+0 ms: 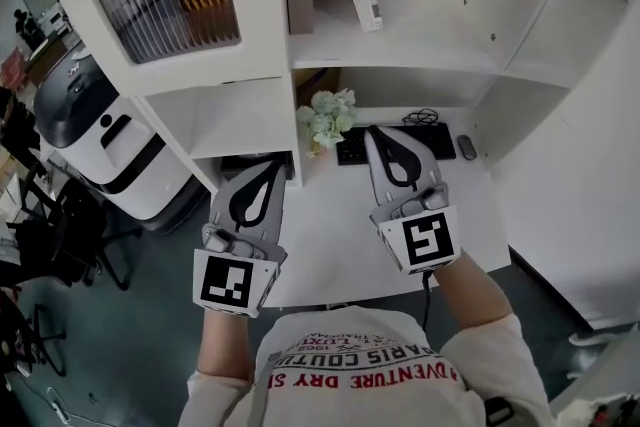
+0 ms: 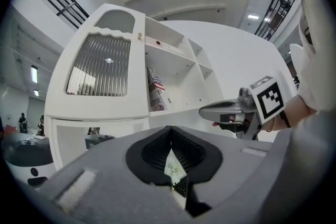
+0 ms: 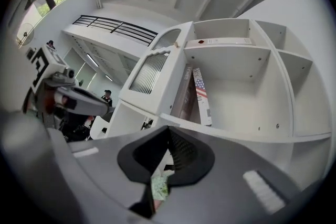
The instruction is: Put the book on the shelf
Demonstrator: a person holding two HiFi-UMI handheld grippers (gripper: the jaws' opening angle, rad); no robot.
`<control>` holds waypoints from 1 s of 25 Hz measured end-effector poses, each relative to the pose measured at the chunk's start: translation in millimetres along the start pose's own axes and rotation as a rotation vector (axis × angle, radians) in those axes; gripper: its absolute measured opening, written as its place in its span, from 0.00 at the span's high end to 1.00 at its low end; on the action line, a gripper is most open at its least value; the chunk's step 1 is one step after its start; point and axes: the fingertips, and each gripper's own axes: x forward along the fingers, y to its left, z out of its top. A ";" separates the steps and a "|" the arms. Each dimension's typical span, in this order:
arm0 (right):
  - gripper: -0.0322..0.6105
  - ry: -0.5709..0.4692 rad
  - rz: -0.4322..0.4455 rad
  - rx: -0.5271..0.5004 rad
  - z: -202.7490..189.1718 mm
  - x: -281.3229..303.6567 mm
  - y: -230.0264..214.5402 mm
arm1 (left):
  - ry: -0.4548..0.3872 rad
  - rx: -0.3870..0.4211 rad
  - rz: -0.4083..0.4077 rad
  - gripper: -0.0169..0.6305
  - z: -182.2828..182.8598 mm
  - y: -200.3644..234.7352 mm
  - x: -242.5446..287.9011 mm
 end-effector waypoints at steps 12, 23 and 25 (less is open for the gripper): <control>0.95 0.040 0.000 0.142 -49.8 -31.0 17.1 | 0.046 -0.027 0.010 0.97 -27.0 2.8 -9.8; 0.95 0.055 0.042 0.229 -52.5 -20.2 21.0 | 0.064 -0.024 0.025 0.97 -35.1 9.6 -9.7; 0.95 0.068 0.035 0.232 -55.9 -19.5 20.3 | 0.070 -0.032 0.032 0.97 -35.2 11.7 -9.4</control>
